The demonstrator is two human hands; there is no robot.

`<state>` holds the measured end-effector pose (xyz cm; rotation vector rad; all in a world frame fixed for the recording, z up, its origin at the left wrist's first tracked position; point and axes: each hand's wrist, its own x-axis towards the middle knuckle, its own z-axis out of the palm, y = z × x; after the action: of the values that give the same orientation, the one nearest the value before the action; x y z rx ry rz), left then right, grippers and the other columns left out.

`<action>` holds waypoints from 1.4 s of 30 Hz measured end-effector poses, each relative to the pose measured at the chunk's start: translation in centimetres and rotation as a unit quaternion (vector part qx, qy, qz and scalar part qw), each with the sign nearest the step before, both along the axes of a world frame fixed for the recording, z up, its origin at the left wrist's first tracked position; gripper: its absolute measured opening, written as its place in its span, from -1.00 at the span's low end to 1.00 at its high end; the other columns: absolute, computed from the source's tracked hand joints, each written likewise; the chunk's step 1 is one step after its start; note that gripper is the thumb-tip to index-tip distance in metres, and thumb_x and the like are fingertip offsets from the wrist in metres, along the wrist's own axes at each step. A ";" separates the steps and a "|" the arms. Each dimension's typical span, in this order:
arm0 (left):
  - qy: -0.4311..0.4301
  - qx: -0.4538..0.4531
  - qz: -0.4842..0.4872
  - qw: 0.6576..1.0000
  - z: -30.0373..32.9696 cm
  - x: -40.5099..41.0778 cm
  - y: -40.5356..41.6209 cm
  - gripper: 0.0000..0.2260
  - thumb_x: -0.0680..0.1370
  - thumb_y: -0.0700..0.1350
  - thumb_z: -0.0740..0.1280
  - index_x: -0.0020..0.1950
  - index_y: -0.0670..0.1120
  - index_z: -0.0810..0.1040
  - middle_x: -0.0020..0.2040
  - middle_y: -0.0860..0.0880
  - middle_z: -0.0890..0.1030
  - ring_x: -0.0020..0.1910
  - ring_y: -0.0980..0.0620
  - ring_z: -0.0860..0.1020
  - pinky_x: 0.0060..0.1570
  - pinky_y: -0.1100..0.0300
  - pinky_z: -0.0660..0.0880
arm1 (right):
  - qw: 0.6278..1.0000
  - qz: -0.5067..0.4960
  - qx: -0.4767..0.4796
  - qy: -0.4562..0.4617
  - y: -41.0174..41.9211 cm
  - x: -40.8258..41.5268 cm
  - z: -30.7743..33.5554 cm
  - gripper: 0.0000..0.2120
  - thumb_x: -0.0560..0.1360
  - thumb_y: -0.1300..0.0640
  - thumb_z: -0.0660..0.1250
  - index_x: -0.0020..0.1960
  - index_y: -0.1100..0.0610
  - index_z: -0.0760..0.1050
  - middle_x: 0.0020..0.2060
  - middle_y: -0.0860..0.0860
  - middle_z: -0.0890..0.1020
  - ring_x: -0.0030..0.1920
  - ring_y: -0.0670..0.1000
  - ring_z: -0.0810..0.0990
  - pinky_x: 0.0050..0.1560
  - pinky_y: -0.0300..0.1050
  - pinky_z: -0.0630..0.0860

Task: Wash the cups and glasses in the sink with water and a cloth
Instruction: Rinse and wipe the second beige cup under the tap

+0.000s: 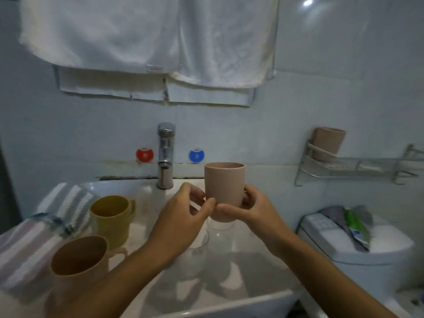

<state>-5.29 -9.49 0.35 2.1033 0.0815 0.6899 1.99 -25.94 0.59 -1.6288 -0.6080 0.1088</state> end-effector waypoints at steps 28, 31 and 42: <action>0.008 0.038 0.070 0.997 -5.3 16.3 -14.1 -0.80 0.44 0.14 0.41 -0.24 0.06 0.51 -0.36 0.17 0.54 -0.29 0.01 0.55 -0.28 0.18 0.37 | 0.874 -0.460 0.079 -0.135 -22.9 18.9 8.6 -0.41 0.34 0.11 0.59 0.24 0.14 0.38 0.02 -0.02 0.59 -0.04 -0.10 0.60 -0.11 -0.24 0.52; -0.002 0.050 0.070 0.996 -5.3 16.3 -14.3 -0.79 0.43 0.15 0.41 -0.25 0.06 0.50 -0.37 0.16 0.56 -0.30 0.00 0.57 -0.30 0.17 0.40 | 0.852 -0.505 0.073 -0.115 -24.0 22.3 8.9 -0.38 0.30 0.11 0.60 0.26 0.20 0.40 0.07 0.06 0.61 -0.03 0.03 0.61 -0.03 -0.09 0.57; 0.038 0.069 0.064 0.995 -4.6 15.9 -14.4 -0.76 0.46 0.21 0.32 -0.20 0.06 0.44 -0.34 0.16 0.50 -0.16 0.04 0.61 -0.25 0.20 0.32 | 0.821 -0.562 -0.101 -0.011 -27.5 33.3 6.7 -0.20 -0.11 -0.19 0.60 0.07 0.09 0.57 0.09 0.21 0.60 0.20 0.24 0.51 0.18 0.17 0.55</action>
<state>10.64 -23.89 -4.28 2.2733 0.2176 0.7077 35.29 -53.44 7.32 -1.9591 0.4407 -0.7408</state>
